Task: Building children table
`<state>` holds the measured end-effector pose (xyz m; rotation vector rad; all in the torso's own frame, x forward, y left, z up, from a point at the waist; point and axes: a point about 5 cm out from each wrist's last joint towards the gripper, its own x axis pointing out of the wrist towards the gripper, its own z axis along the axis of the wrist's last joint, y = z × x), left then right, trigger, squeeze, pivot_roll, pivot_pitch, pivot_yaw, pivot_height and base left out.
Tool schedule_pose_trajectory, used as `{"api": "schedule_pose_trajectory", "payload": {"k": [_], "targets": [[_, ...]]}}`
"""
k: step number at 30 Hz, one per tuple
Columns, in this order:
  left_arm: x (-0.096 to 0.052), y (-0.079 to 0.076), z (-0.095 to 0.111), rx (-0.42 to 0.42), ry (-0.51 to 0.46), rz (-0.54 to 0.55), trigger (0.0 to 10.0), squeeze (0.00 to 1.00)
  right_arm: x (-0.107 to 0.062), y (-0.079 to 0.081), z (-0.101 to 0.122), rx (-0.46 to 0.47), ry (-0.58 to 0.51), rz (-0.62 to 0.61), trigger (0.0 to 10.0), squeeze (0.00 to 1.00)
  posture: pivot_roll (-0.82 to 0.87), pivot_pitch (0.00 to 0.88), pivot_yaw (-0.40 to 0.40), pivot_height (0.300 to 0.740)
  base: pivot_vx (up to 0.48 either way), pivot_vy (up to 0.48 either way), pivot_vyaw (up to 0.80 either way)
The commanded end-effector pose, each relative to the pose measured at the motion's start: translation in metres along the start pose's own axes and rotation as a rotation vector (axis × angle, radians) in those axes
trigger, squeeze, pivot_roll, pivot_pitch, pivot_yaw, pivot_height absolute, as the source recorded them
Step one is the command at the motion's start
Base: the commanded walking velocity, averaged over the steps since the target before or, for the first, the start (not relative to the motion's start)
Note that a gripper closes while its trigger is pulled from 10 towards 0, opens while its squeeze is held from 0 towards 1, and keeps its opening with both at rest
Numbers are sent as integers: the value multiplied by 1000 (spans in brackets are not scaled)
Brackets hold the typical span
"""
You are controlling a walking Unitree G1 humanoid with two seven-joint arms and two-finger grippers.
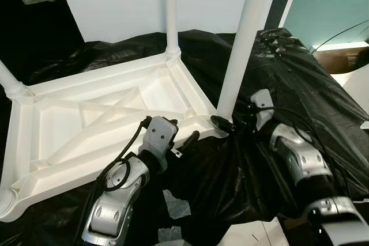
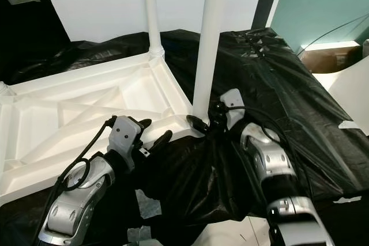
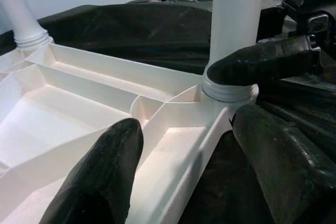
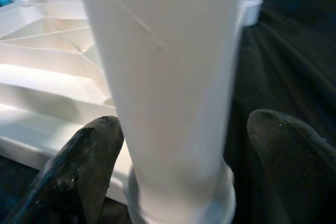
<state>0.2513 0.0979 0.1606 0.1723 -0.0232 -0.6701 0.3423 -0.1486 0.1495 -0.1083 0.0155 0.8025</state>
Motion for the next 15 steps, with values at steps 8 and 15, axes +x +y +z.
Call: {"api": "schedule_pose_trajectory", "payload": {"k": [8, 15], "targets": [[2, -1, -1, -2, 3, -5, 10000, 0, 23, 0, 6, -85, 43, 156, 10000, 0, 96, 7, -11, 740, 0, 0, 0], [1, 0, -1, -6, 3, 15, 10000, 0, 25, 2, 0, -70, 68, 190, 0, 0, 113, 9, -25, 740, 0, 0, 0]]}}
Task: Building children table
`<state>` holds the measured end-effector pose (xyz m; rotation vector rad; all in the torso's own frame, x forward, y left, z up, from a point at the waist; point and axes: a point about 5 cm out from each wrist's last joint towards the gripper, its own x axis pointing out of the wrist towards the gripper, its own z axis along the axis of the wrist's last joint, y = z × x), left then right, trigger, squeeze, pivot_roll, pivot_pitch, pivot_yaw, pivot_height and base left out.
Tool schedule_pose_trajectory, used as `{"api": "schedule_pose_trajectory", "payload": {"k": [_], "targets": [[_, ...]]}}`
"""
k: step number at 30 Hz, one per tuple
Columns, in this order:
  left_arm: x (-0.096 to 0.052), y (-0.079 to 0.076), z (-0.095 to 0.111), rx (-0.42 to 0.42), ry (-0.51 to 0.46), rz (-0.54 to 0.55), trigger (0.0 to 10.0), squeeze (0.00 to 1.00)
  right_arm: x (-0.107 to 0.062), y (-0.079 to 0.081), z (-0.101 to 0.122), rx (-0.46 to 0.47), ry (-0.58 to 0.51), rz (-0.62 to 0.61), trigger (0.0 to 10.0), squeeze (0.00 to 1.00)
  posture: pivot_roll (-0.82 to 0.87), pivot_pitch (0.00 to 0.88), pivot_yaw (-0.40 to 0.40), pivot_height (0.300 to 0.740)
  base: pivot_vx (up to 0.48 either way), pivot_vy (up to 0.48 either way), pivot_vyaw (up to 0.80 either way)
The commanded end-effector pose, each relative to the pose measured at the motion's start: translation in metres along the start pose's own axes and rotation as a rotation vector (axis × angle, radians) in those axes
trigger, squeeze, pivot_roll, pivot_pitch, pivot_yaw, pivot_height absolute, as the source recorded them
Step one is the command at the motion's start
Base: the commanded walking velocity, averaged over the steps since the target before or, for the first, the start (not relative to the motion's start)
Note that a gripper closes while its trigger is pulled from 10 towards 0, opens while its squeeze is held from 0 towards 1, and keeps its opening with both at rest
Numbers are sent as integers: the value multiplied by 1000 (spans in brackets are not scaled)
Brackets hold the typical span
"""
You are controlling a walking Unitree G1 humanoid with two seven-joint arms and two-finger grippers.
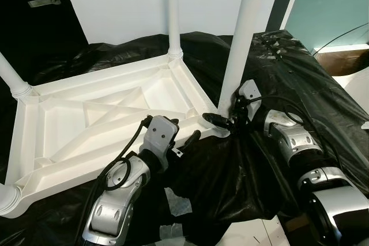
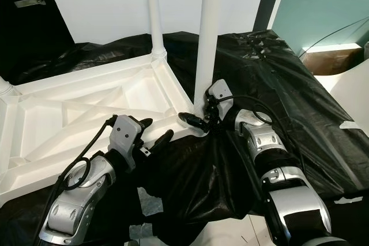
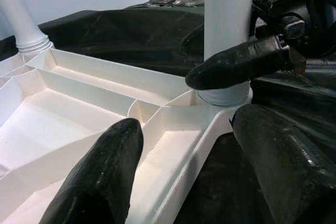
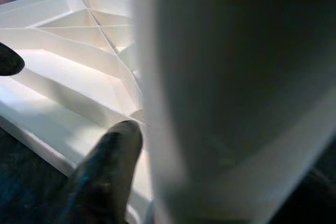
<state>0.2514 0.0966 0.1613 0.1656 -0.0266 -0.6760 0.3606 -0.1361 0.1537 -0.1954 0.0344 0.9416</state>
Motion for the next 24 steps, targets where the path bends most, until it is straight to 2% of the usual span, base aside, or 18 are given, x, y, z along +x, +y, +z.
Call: {"api": "schedule_pose_trajectory", "payload": {"k": [1, 6, 7, 9, 10, 12, 15, 17, 18, 22, 24], "targets": [[-1, 1, -2, -2, 10, 24, 10000, 0, 4, 7, -7, 14, 30, 53, 0, 0, 113, 11, -27, 740, 0, 0, 0], [-2, 2, -3, -3, 13, 29, 10000, 0, 1, 4, -11, 29, 46, 16, 0, 0, 108, 16, -32, 740, 0, 0, 0], [-2, 2, -3, -4, 13, 31, 10000, 0, 0, 1, -12, 29, 63, -25, 1216, 0, 106, 20, -34, 740, 0, 0, 0], [-3, 2, -3, -5, 13, 33, 10000, 0, -1, -1, -13, 28, 75, -52, 1216, 0, 105, 21, -34, 740, 0, 0, 0], [-3, 2, -3, -6, 14, 35, 10000, 0, -1, -3, -14, 41, 76, -96, 10000, 0, 102, 25, -38, 740, 0, 0, 0], [-3, 2, -3, -6, 14, 35, 10000, 0, -1, -3, -14, 41, 76, -96, 10000, 0, 102, 25, -38, 740, 0, 0, 0], [-2, 0, -4, -11, 14, 37, 10000, 0, 0, -1, -16, 68, 69, -165, 10000, 0, 98, 32, -39, 740, 0, 0, 0], [-1, -3, -4, -19, 13, 34, 10000, 0, 5, 6, -21, 141, 65, -285, 10000, 0, 98, 40, -44, 740, 0, 0, 0], [-1, -3, -4, -19, 13, 34, 10000, 0, 5, 6, -21, 141, 65, -285, 10000, 0, 98, 40, -44, 740, 0, 0, 0], [-1, -6, -3, -34, 8, 35, 10000, 0, 11, 22, -26, 203, 54, -435, 10000, 0, 97, 44, -42, 740, 0, 0, 0], [-1, -6, -3, -38, 8, 35, 10000, 0, 12, 24, -26, 209, 51, -459, 10000, 0, 97, 44, -42, 740, 0, 0, 0]]}}
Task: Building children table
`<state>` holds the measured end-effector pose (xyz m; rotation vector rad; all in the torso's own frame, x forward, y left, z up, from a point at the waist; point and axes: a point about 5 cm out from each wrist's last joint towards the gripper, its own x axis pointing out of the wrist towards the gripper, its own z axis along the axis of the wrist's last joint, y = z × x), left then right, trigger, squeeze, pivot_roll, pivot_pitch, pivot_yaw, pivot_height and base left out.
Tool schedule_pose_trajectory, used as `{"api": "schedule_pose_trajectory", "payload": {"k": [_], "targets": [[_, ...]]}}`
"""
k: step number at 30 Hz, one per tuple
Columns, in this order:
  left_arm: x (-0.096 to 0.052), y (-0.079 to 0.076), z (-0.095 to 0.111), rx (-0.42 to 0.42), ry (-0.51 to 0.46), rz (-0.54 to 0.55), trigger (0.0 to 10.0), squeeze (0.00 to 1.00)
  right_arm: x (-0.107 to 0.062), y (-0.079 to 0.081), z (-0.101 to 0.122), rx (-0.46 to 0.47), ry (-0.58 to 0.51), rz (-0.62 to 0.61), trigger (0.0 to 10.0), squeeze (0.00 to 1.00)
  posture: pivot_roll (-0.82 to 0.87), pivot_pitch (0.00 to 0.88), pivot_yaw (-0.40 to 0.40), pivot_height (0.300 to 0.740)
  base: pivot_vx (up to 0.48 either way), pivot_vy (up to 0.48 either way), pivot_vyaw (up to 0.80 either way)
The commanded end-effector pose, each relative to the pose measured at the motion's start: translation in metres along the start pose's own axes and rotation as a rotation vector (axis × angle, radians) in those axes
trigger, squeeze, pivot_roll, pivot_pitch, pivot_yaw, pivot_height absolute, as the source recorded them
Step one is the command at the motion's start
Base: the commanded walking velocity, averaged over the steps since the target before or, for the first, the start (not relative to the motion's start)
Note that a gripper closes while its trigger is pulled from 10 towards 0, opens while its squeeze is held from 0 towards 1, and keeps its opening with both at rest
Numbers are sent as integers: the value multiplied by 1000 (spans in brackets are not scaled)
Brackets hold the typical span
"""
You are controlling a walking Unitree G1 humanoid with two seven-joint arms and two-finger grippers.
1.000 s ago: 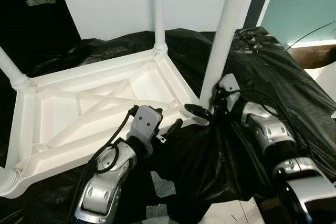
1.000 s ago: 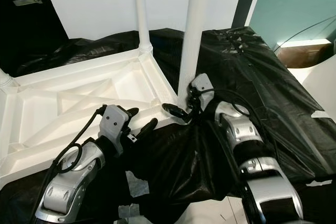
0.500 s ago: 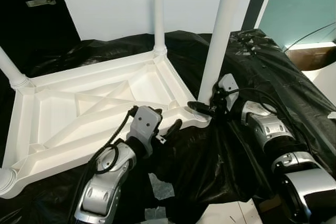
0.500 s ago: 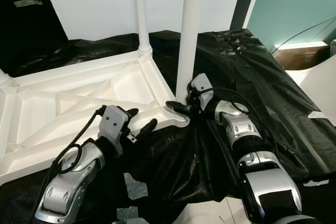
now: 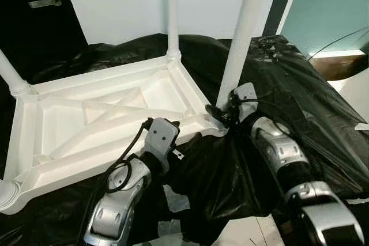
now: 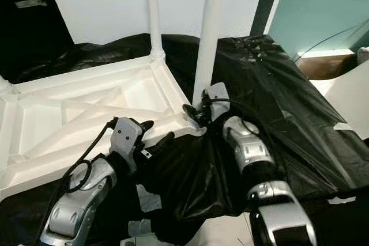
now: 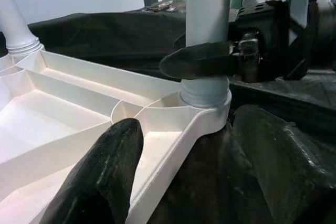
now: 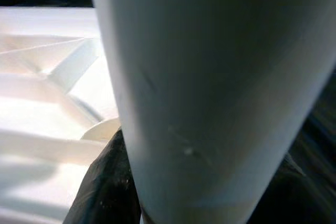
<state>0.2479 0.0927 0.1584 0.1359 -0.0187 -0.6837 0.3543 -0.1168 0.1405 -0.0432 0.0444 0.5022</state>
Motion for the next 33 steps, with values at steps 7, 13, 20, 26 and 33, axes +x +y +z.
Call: {"api": "schedule_pose_trajectory", "payload": {"k": [7, 13, 20, 26, 33], "targets": [[-2, -4, -2, -12, 16, 32, 10000, 0, -12, 16, -23, 107, 43, -387, 10000, 0, 101, 46, -42, 740, 0, 0, 0], [-3, -3, -1, -17, 14, 32, 10000, 0, -13, 32, -22, 134, 46, -387, 10000, 0, 100, 45, -37, 740, 0, 0, 0], [-2, -2, -1, -13, 13, 27, 10000, 0, -16, 28, -17, 123, 17, -383, 10000, 0, 99, 38, -38, 740, 0, 0, 0], [-2, -4, -1, -16, 13, 29, 10000, 0, -23, 19, -7, 115, -41, -335, 10000, 1000, 99, 30, -43, 740, 0, 0, 0], [-2, -3, -1, -17, 11, 32, 10000, 0, -37, -1, -3, 88, -79, -107, 10000, 1000, 97, 24, -40, 740, 0, 0, 0]]}}
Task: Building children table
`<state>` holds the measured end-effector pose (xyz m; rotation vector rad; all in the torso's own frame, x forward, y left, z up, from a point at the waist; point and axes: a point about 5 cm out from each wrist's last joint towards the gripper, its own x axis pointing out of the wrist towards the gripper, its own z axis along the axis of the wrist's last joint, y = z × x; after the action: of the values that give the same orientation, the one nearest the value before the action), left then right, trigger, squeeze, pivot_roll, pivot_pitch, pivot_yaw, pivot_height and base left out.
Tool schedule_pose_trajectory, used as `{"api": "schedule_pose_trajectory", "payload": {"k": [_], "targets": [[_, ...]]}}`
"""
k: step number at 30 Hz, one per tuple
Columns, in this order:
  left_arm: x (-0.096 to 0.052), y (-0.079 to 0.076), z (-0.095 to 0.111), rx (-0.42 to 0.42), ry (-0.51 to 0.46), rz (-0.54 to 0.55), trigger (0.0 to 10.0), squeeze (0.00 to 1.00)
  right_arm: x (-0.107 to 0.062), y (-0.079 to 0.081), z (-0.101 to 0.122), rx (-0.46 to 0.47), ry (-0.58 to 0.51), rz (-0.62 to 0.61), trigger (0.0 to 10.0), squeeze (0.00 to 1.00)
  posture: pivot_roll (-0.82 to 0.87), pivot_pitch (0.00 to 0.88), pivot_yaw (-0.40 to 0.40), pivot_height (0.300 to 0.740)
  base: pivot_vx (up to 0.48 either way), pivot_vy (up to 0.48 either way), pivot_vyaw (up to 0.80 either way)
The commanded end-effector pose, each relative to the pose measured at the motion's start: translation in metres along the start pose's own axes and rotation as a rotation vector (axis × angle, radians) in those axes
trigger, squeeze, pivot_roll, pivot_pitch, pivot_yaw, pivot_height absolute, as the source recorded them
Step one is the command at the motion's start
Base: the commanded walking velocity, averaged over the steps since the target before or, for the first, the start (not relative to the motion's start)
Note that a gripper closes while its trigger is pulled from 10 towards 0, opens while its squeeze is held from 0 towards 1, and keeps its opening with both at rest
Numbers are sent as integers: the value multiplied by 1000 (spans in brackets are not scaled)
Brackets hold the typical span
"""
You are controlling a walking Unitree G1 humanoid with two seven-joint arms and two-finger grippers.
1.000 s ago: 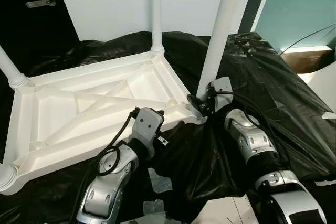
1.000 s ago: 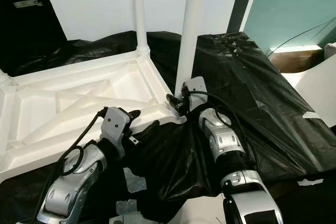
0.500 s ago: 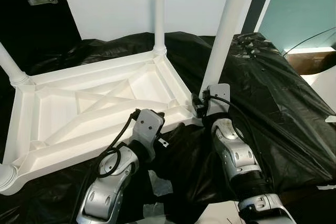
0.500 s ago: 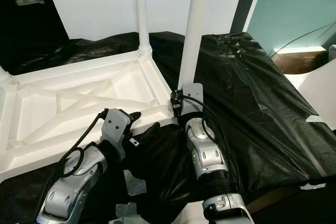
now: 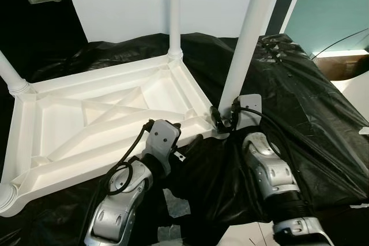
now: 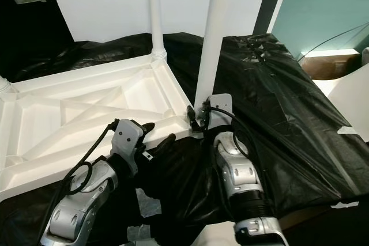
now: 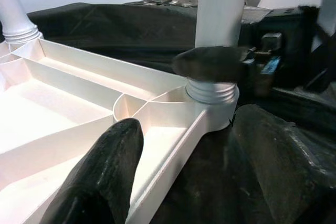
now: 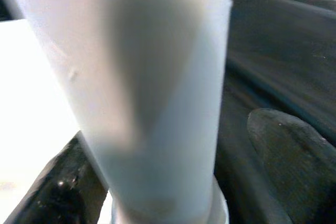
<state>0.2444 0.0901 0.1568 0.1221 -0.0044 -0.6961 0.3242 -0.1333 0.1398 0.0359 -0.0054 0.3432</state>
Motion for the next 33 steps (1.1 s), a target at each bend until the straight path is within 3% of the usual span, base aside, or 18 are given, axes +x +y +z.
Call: {"api": "schedule_pose_trajectory", "payload": {"k": [1, 2, 3, 4, 5, 10, 12, 21, 22, 28, 33], "targets": [[-1, 2, 0, 0, 3, 45, 10000, 0, -3, -4, 0, 24, -13, 97, 10000, 1000, 97, 24, -40, 740, 0, 0, 0], [-1, 2, 0, 0, 3, 45, 10000, 0, -3, -4, 0, 24, -13, 97, 10000, 1000, 97, 24, -40, 740, 0, 0, 0], [-1, 2, 0, 1, 3, 44, 10000, 0, -3, -7, 0, 18, -11, 148, 10000, 682, 97, 24, -40, 740, 0, 0, 0], [-1, 2, 0, 1, 3, 44, 10000, 0, -3, -7, 0, 18, -11, 148, 10000, 682, 97, 24, -40, 740, 0, 0, 0], [-1, 3, 0, 2, 3, 42, 10000, 0, -2, -12, 1, 3, -11, 202, 10000, 0, 87, 22, -33, 740, 0, 0, 0], [1, 4, 1, 5, 1, 39, 10000, 0, 9, -20, 3, -52, 25, 356, 10000, 0, 82, 20, -28, 740, 0, 0, 0], [2, 5, 3, 10, -4, 43, 10000, 0, 16, -17, 5, -82, 58, 475, 10000, 0, 88, 18, -29, 740, 0, 0, 0], [1, 7, 4, 12, -11, 66, 10000, 0, 33, -11, 13, -153, 95, 606, 10000, 0, 111, 11, -42, 740, 0, 0, 0], [0, 7, 5, 11, -13, 76, 10000, 0, 35, -10, 13, -170, 119, 652, 0, 0, 124, 14, -55, 740, 0, 0, 0], [-2, 7, 5, 5, -15, 98, 10000, 0, 32, -14, 8, -143, 156, 682, 0, 0, 131, 19, -70, 740, 0, 0, 0], [-3, 6, 3, -6, -15, 106, 10000, 0, 29, -17, 3, -110, 172, 617, 0, 0, 128, 29, -78, 740, 0, 0, 0]]}}
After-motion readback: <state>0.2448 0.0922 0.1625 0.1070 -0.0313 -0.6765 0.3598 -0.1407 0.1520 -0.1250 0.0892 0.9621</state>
